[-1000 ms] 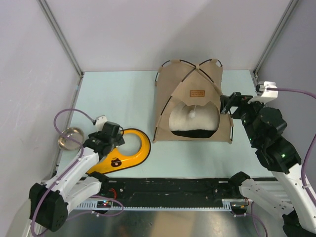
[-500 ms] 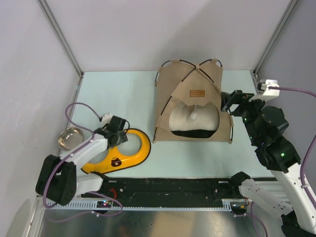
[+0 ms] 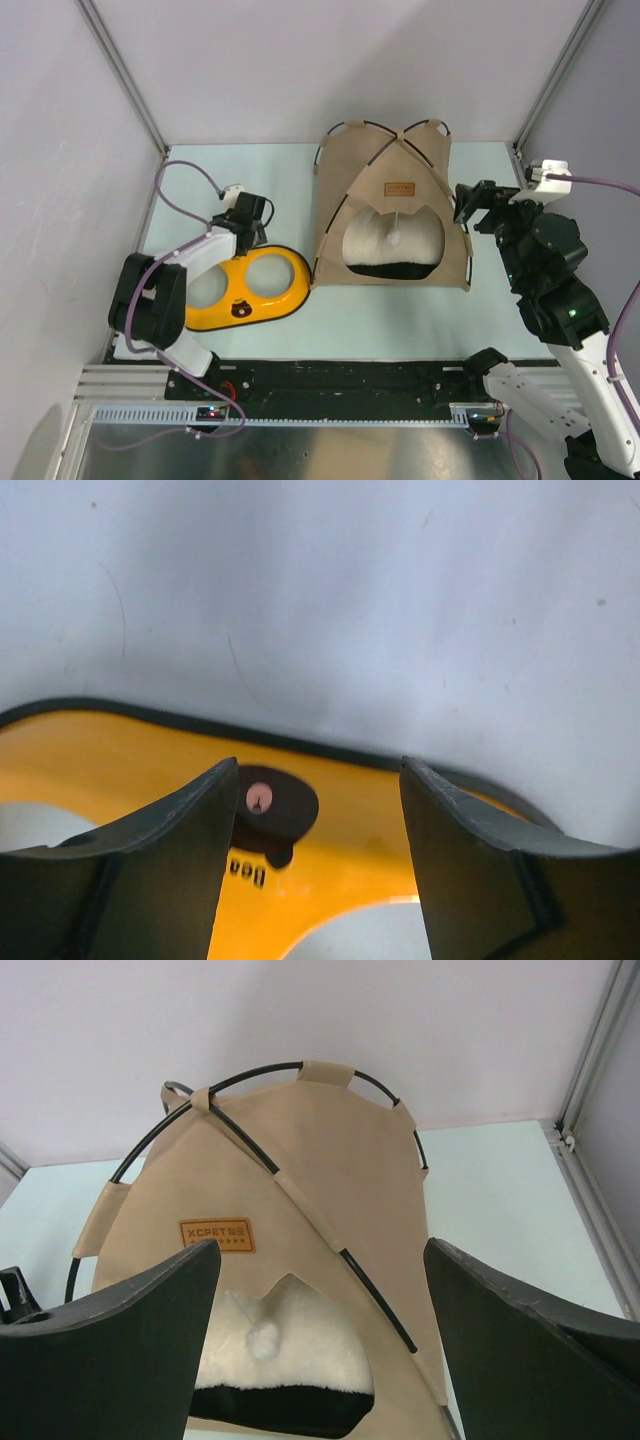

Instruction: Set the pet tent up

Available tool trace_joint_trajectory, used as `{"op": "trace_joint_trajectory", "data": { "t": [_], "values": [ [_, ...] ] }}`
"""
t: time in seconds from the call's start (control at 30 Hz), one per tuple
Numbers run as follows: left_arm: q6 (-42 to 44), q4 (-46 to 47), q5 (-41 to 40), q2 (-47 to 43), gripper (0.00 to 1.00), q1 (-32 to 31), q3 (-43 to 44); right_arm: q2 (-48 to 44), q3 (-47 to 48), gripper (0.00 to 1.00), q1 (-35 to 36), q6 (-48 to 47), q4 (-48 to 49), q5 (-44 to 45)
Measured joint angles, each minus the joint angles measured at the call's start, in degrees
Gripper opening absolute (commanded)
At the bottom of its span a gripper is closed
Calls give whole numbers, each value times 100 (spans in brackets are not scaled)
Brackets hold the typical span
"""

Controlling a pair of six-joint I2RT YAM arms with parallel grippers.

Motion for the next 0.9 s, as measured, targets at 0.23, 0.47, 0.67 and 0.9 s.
{"op": "trace_joint_trajectory", "data": {
  "t": [0.23,0.47,0.67,0.9],
  "values": [
    [282,162,-4,337,95,201,229,28,0,88,-118,-72,68,-72],
    [330,-127,142,-885,100,201,-372,225,0,88,-155,-76,221,-170],
    [136,-514,599,-2059,100,199,-1143,505,0,87,-175,-35,367,-297],
    [-122,-800,931,-2070,78,199,-1567,702,0,86,-175,79,514,-442]
  ]
}}
